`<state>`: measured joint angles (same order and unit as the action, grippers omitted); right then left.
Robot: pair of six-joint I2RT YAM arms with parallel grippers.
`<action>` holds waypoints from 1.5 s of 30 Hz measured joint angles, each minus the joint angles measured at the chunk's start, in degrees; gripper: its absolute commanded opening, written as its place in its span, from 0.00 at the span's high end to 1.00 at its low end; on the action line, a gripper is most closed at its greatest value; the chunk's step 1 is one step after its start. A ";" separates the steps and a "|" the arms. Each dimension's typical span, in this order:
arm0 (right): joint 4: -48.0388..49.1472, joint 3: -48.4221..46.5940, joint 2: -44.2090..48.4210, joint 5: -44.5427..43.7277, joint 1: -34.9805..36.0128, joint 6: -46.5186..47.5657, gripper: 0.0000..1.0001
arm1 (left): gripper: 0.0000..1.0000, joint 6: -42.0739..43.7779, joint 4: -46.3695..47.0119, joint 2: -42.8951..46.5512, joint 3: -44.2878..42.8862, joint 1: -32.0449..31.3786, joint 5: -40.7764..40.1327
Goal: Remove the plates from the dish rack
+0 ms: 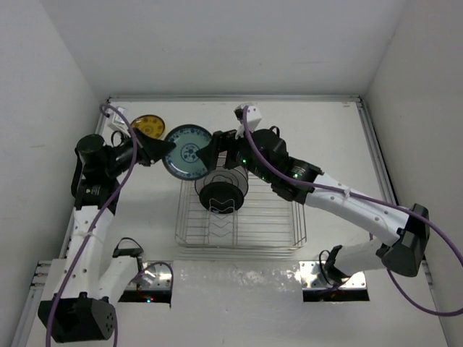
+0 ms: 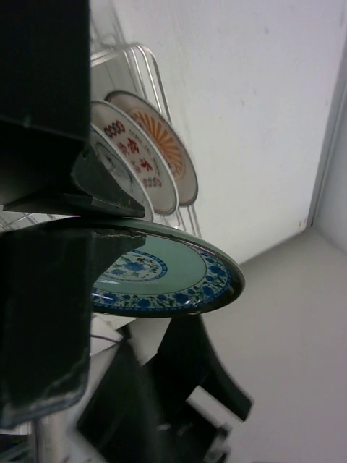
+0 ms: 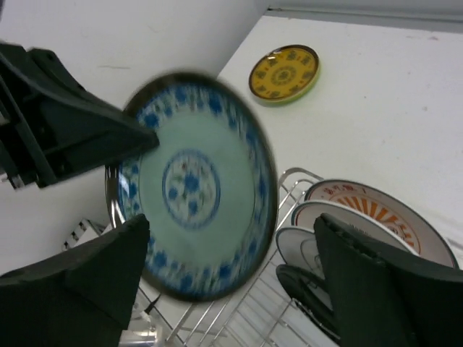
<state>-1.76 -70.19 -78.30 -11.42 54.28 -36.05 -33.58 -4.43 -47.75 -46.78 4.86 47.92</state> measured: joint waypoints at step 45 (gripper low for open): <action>-15.54 12.66 18.51 -13.62 0.22 18.58 0.01 | 0.26 -8.59 -16.48 -71.58 -47.93 12.02 -43.25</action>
<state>-17.30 -57.54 -59.79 -25.04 54.50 -17.47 -42.17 -20.91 -119.33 -94.72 16.88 4.67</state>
